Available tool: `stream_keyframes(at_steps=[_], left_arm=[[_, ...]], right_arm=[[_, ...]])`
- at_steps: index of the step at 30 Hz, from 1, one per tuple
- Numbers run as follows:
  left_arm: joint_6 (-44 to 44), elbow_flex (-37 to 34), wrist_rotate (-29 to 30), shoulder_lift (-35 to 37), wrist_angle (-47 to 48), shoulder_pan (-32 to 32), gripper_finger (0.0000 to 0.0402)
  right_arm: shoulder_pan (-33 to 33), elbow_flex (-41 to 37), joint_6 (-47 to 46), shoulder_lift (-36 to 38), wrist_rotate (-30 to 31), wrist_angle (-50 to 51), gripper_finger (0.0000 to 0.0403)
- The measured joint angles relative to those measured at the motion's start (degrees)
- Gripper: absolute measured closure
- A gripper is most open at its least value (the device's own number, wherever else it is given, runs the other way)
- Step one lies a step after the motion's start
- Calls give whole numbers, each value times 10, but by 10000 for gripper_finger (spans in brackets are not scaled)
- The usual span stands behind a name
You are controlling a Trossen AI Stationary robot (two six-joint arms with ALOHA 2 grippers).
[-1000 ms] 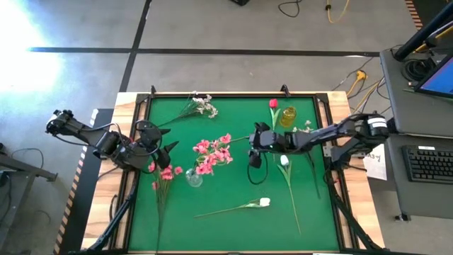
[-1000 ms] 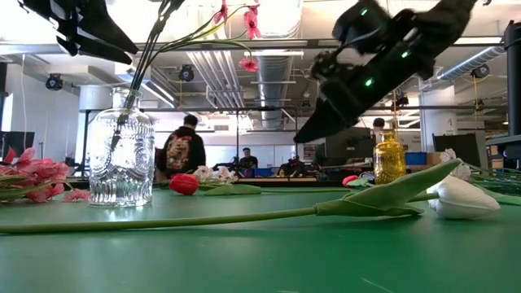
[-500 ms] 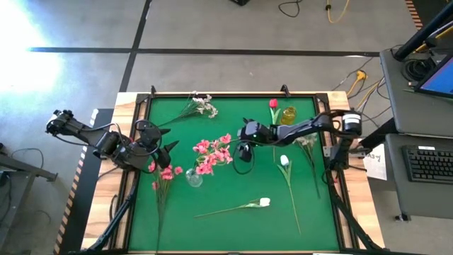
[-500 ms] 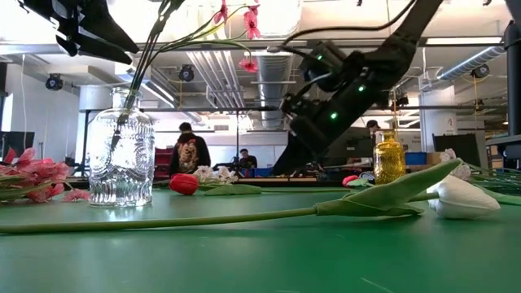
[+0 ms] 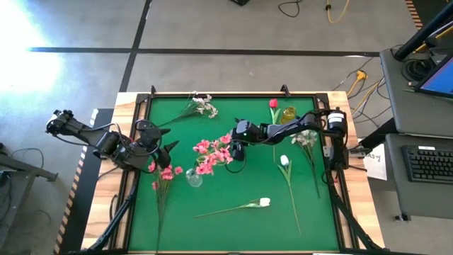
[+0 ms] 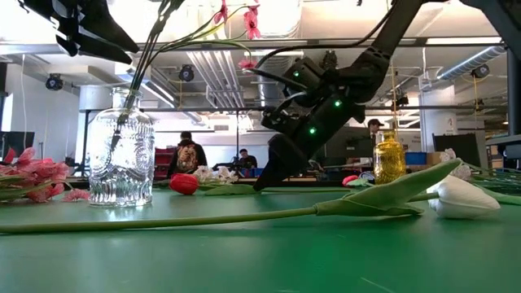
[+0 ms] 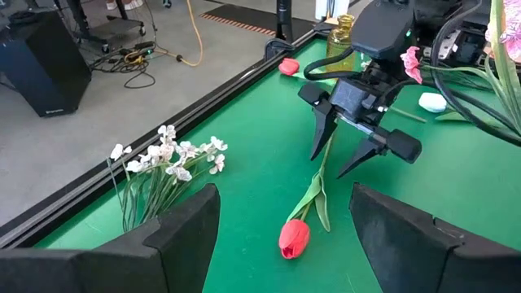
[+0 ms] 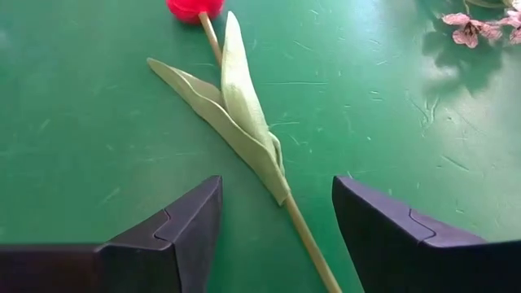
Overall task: Sort flowers into vase by color
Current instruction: Put the left red flowers into the transparent vase
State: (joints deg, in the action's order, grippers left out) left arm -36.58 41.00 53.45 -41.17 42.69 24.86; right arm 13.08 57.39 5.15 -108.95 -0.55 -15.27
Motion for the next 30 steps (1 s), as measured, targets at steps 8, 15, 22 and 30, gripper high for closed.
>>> stream_keyframes(at_steps=[8,15,22,30], left_arm=[[0,-2,0,0,0,0,142],[0,0,0,0,-3,0,142],[0,0,0,0,-7,0,142],[16,7,2,8,-50,0,142]], right_arm=[[1,-4,8,-2,-2,12,237],[2,-3,14,-22,-28,5,312],[2,-3,15,-20,-33,7,384],[4,-7,-7,14,-39,25,393]])
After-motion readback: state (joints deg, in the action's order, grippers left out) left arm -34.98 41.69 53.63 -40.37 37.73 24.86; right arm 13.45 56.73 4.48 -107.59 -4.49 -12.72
